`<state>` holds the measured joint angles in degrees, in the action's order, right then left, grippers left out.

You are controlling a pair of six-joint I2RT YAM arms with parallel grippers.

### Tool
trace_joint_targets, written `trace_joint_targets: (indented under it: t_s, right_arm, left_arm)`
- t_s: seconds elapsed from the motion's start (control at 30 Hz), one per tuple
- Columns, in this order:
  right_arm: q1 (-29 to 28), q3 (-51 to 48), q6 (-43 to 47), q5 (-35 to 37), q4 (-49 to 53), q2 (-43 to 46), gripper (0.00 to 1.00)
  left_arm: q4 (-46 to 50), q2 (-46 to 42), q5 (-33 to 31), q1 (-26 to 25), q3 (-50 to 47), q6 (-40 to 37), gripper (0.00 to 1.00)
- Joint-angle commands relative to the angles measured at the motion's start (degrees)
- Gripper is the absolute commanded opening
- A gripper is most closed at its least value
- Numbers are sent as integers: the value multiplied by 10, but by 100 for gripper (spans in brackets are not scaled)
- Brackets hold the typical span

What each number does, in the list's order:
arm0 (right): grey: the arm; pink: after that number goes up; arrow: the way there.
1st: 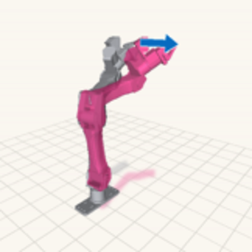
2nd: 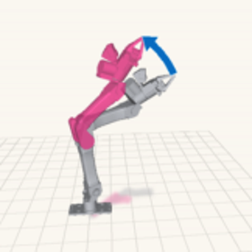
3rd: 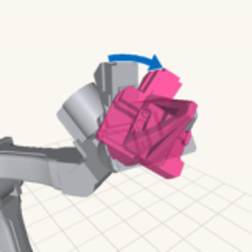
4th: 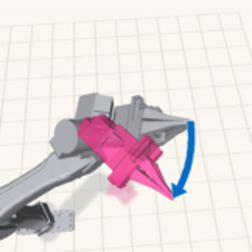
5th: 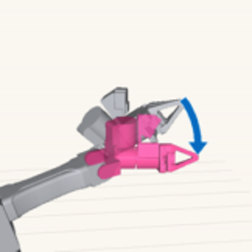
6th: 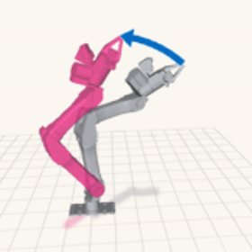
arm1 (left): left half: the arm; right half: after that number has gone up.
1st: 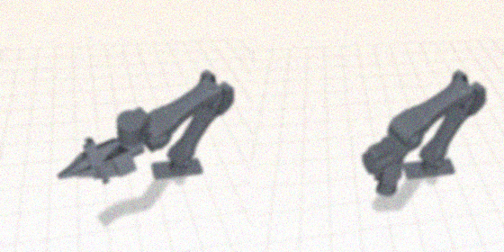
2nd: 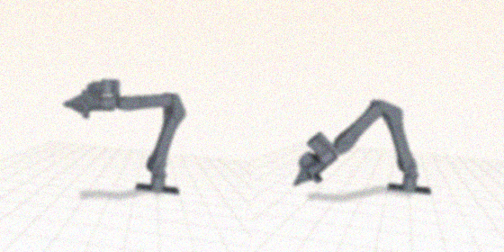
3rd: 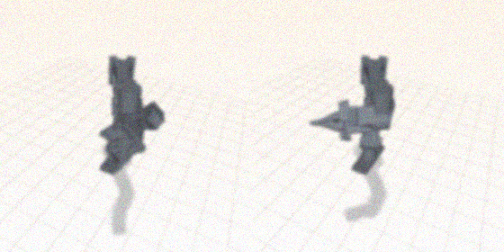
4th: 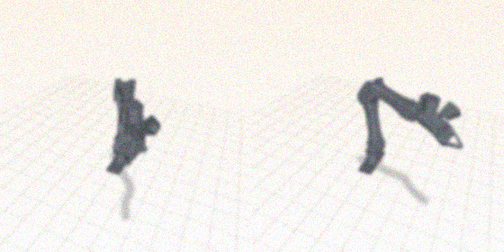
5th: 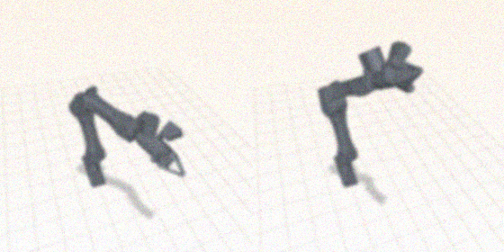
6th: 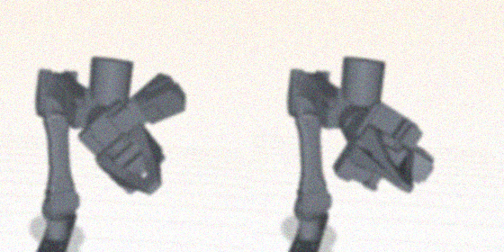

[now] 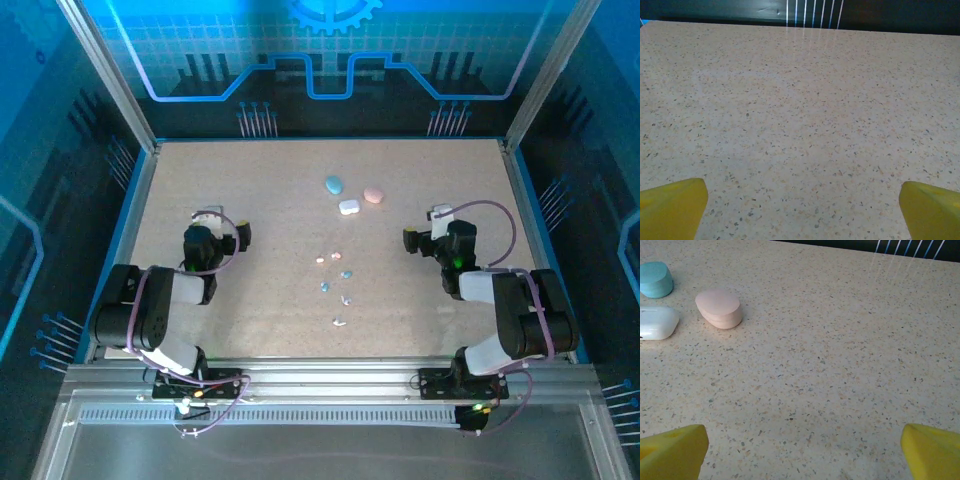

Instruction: Insert wireless bluetooth earbuds into charging case

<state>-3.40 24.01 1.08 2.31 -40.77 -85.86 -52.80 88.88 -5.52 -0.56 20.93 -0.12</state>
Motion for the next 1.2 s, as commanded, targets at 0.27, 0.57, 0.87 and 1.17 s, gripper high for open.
trace_joint_targets:
  t_s: [0.27,0.57,0.87,1.17]
  right_arm:
    - [4,11,-3,-6,-16,-4,100]
    - [6,12,-5,-11,-16,-4,100]
    - [-1,9,1,-2,-20,-2,100]
    - [-13,32,8,4,70,60,100]
  left_arm:
    - [0,1,9,-2,11,-7,99]
    - [1,1,11,-1,12,-5,99]
    - [-15,-1,15,-1,2,-7,99]
    - [-15,-67,-19,-2,-30,4,99]
